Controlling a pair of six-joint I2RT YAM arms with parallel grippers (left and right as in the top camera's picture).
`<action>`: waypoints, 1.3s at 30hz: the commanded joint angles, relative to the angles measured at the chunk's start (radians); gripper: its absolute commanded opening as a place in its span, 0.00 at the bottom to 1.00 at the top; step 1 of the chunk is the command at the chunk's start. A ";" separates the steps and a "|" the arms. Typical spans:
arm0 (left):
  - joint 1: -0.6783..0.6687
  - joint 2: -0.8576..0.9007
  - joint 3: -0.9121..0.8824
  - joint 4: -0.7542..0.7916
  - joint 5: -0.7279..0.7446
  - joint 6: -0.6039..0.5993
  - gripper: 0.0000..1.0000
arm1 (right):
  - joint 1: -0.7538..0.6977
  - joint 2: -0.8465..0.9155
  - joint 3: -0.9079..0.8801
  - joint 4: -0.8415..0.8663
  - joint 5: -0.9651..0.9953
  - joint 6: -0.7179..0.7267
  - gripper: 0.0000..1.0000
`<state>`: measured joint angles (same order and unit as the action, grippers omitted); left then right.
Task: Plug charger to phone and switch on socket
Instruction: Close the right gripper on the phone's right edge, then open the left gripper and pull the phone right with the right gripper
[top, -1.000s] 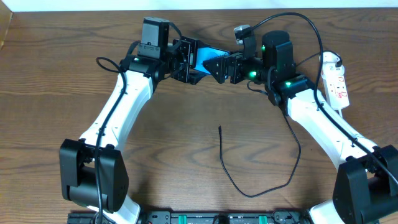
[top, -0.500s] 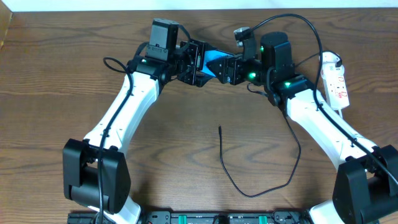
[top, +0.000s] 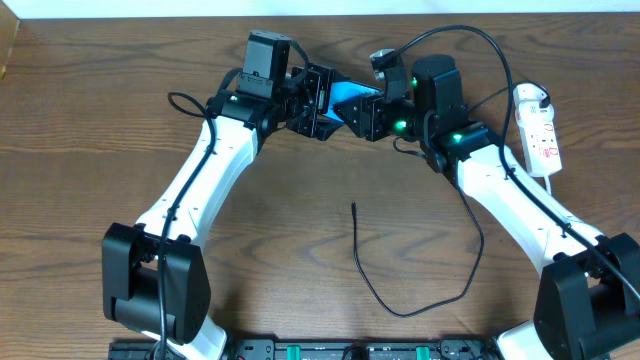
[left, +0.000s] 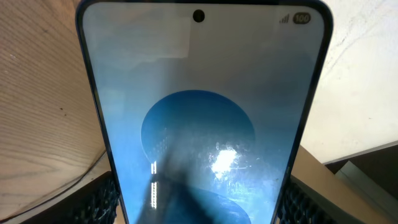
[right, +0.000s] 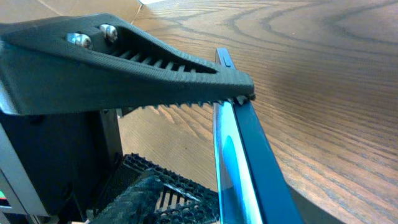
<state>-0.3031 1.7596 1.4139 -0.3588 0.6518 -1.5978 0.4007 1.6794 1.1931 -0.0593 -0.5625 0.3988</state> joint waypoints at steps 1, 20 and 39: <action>-0.002 -0.025 0.011 0.006 0.013 -0.006 0.07 | 0.008 0.008 0.015 -0.001 0.007 -0.011 0.43; -0.002 -0.025 0.011 0.006 0.005 -0.005 0.07 | 0.026 0.008 0.015 -0.001 0.007 -0.022 0.05; -0.001 -0.025 0.011 0.011 0.040 -0.005 0.90 | -0.089 0.008 0.015 0.014 0.008 0.006 0.01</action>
<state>-0.3031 1.7592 1.4139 -0.3527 0.6582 -1.6009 0.3573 1.6886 1.1931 -0.0566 -0.5350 0.3950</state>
